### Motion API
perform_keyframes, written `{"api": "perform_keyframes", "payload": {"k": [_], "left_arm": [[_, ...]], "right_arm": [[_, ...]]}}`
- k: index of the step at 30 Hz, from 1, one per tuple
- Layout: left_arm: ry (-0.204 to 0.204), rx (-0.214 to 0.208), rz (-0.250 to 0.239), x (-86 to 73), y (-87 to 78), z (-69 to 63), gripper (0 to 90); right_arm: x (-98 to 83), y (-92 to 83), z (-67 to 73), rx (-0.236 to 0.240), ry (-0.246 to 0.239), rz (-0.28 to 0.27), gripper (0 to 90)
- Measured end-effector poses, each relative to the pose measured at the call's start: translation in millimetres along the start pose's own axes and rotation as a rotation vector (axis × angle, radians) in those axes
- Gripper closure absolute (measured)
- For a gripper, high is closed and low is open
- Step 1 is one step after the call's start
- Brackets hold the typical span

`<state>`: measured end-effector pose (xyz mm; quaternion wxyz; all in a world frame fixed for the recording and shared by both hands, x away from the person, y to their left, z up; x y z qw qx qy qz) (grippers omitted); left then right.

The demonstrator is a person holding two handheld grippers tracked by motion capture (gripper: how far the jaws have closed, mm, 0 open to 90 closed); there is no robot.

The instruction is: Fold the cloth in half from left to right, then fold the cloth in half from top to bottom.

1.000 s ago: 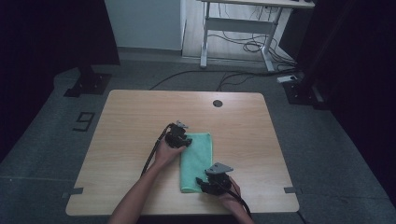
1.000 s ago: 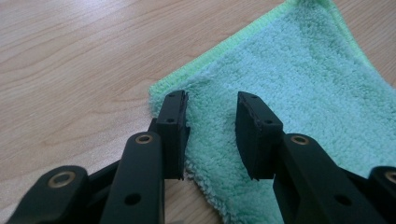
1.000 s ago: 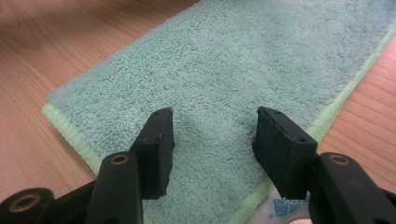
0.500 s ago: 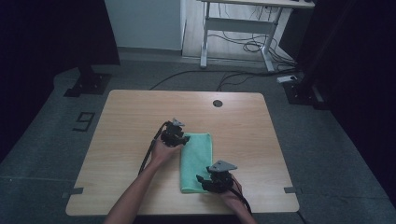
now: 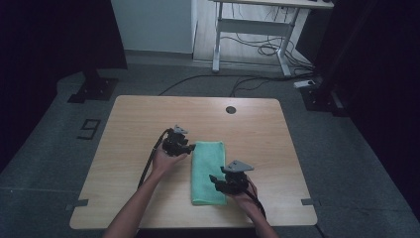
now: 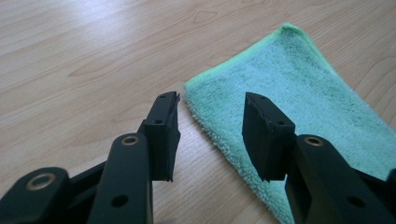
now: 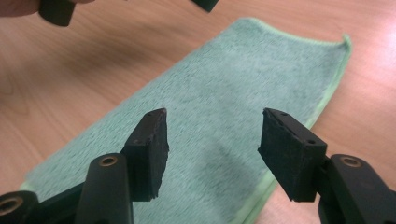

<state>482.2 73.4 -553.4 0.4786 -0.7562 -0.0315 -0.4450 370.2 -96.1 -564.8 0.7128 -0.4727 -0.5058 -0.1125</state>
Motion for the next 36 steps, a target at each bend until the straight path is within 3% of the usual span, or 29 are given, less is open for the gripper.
{"api": "perform_keyframes", "payload": {"k": [5,23,27,36], "left_arm": [[-0.021,-0.008,0.005,-2.6,-1.6,1.7,54.6],[-0.033,-0.019,-0.021,-1.6,-6.3,3.5,52.7],[-0.044,-0.023,-0.021,-1.5,-3.0,4.3,53.1],[-0.05,-0.034,-0.012,0.5,9.7,3.2,53.1]], "right_arm": [[8.6,3.6,-9.0,-0.018,-0.002,-0.008,41.7],[28.5,21.3,-40.6,-0.032,0.031,-0.028,42.1],[26.8,27.8,-50.9,-0.055,0.041,-0.009,41.8],[32.9,36.6,-65.9,-0.069,0.055,-0.023,44.5]]}}
Point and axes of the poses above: each handheld gripper's, and its own axes: y roughly forward along the jaws, x roughly out of its top, z roughly to its left, the point moved 7 cm from there along y, roughly forward along the jaws, and after that the axes turned 3 degrees about -x, right-handed, at the moved point
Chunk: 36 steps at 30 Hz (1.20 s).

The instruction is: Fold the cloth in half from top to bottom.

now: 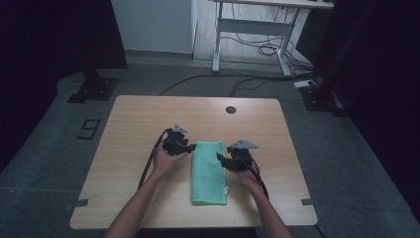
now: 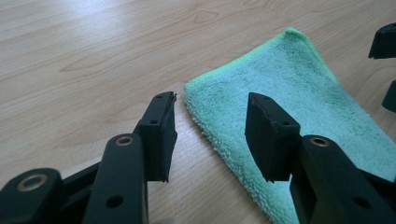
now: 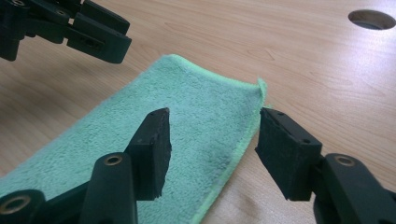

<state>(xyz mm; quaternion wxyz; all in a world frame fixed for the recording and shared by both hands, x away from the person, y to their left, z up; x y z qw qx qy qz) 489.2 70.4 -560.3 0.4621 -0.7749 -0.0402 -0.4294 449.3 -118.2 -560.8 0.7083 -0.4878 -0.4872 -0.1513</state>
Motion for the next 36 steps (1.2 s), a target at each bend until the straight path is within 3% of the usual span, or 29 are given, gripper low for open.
{"api": "perform_keyframes", "payload": {"k": [11,14,18,23,31,36], "left_arm": [[-0.026,0.001,0.013,1.5,17.1,7.3,55.0],[-0.024,0.002,0.028,3.5,23.2,8.7,54.9],[-0.019,0.003,0.03,8.6,30.4,9.2,54.7],[-0.033,-0.002,0.05,4.3,39.1,12.7,55.2],[-0.041,-0.009,0.041,3.8,41.6,13.9,57.0],[-0.025,0.004,0.041,3.9,42.9,11.9,58.5]], "right_arm": [[7.9,20.3,-19.2,-0.032,0.01,0.032,46.7],[11.7,26.3,-24.7,-0.035,0.023,0.017,48.5],[13.0,37.4,-31.0,-0.048,0.029,0.046,49.4],[11.4,49.7,-37.8,-0.05,0.046,0.055,50.4],[14.1,64.7,-37.6,-0.035,0.021,0.084,50.6],[12.0,70.5,-37.5,-0.055,0.007,0.117,50.7]]}}
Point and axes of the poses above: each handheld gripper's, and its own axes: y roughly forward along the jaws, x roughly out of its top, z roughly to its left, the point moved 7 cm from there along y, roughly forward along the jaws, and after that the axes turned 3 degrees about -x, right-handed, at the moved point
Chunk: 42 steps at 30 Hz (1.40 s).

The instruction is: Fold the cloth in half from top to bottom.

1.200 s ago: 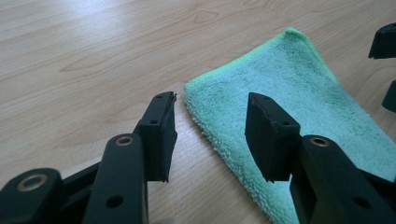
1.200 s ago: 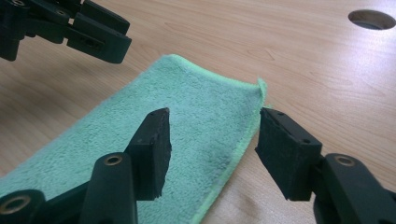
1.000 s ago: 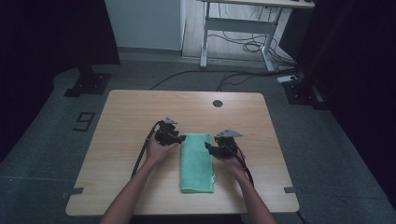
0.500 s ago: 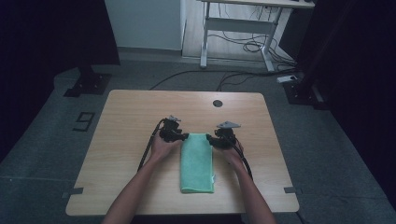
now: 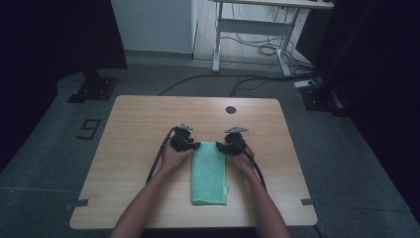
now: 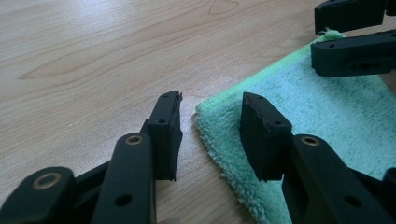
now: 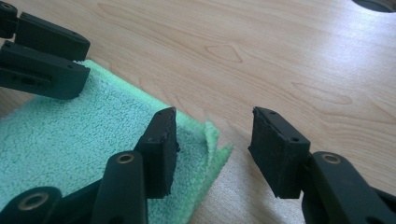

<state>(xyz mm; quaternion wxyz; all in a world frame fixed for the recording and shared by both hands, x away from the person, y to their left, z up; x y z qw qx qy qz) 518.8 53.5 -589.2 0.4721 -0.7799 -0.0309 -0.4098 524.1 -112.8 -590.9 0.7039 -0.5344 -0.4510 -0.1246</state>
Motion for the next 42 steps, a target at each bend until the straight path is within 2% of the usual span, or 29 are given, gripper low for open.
{"api": "perform_keyframes", "payload": {"k": [3,9,16,21,26,30,32,37,41,42], "left_arm": [[0.013,0.016,0.003,-0.2,0.6,-1.5,60.4],[0.012,0.03,0.011,-0.3,1.0,-3.7,65.4],[0.013,0.026,0.016,-0.9,-0.2,-2.6,68.4],[0.03,0.025,0.019,-1.7,0.0,-4.3,72.1],[0.024,0.014,0.02,-3.1,-1.3,-4.4,73.9],[0.019,0.006,0.014,-4.1,-1.1,-5.5,78.2],[0.023,0.006,0.012,-4.4,-0.8,-6.5,80.5],[0.032,-0.003,-0.001,-5.7,-0.8,-7.4,85.3],[0.052,-0.007,-0.01,-2.2,-3.0,-7.2,86.7],[0.06,-0.01,-0.024,1.6,-5.5,-7.2,86.8]], "right_arm": [[-1.1,2.2,0.8,0.006,0.001,0.005,50.7],[-1.9,2.9,-0.5,0.002,-0.003,0.007,49.1],[-2.7,3.6,-1.9,0.012,0.003,0.007,48.5],[-3.4,2.6,-0.7,0.011,-0.005,0.007,52.4],[-5.5,-0.7,-1.0,0.026,-0.007,0.016,55.3],[-6.3,-1.7,0.4,0.036,-0.012,0.012,61.8],[-6.0,-1.3,3.0,0.045,-0.02,0.012,68.2],[-5.7,-0.9,5.7,0.106,-0.005,0.019,81.9],[-4.5,-1.7,4.7,0.127,0.006,0.005,83.9],[-3.6,-2.6,4.1,0.129,0.009,0.0,84.1]]}}
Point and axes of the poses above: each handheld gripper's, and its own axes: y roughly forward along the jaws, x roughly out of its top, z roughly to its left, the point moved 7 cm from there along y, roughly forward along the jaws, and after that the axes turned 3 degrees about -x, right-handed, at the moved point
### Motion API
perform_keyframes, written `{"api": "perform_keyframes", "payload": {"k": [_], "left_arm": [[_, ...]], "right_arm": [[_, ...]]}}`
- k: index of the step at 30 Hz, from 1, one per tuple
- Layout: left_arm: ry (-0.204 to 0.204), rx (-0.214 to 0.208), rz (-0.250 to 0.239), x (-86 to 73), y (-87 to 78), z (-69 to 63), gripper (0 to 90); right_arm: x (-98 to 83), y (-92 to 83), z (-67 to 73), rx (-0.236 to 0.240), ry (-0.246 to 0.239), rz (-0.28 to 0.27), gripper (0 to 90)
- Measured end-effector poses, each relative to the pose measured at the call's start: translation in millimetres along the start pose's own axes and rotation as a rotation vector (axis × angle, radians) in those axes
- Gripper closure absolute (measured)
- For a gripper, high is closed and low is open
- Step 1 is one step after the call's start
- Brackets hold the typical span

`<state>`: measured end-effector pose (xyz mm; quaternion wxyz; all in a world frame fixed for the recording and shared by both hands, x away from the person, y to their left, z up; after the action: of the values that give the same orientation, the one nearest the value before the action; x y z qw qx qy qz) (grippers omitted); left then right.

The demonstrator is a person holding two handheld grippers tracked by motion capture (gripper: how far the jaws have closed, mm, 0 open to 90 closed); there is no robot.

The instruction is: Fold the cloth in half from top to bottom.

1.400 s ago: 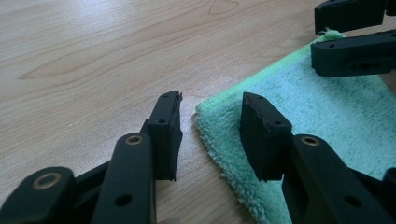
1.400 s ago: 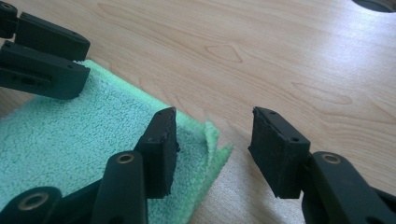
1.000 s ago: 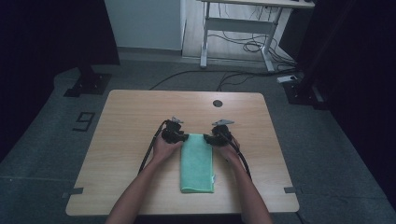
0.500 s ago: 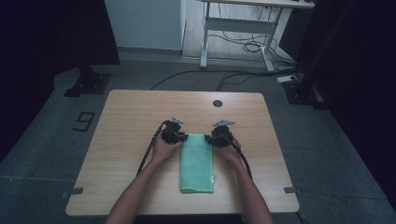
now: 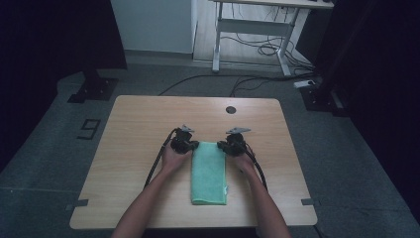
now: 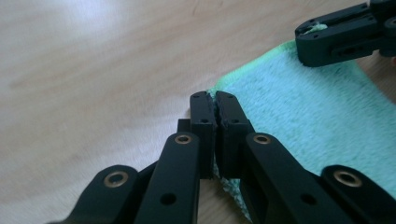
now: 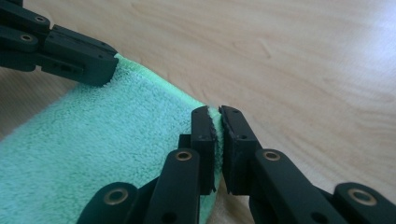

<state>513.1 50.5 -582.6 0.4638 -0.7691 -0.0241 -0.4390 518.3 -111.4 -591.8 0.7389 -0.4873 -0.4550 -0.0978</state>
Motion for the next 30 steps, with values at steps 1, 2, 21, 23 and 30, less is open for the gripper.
{"api": "perform_keyframes", "payload": {"k": [1,2,21,23,30], "left_arm": [[-0.002,-0.001,-0.019,3.8,-2.7,-0.3,86.9],[0.001,-0.002,-0.033,7.4,-5.7,-0.7,87.0],[0.105,-0.033,-0.148,15.3,-48.1,-27.3,85.9],[0.112,-0.033,-0.154,14.2,-51.1,-28.3,85.8],[0.126,-0.038,-0.155,12.4,-56.2,-30.0,85.6]], "right_arm": [[2.5,-1.8,-0.5,0.0,-0.008,-0.016,84.3],[5.1,-4.2,-0.3,-0.004,-0.012,-0.028,84.3],[19.9,-56.0,19.5,0.03,-0.115,-0.195,83.8],[17.9,-58.0,21.2,0.024,-0.123,-0.191,83.7],[17.2,-63.6,25.1,0.027,-0.134,-0.197,83.6]]}}
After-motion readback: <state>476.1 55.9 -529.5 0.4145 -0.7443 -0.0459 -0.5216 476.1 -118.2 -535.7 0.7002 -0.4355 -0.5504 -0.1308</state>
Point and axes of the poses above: each handheld gripper's, and its own axes: y roughly forward along the jaws, x roughly out of its top, z roughly to its left, the point moved 7 cm from there along y, roughly forward along the jaws, and after that the axes turned 3 degrees about -x, right-handed, at the moved point
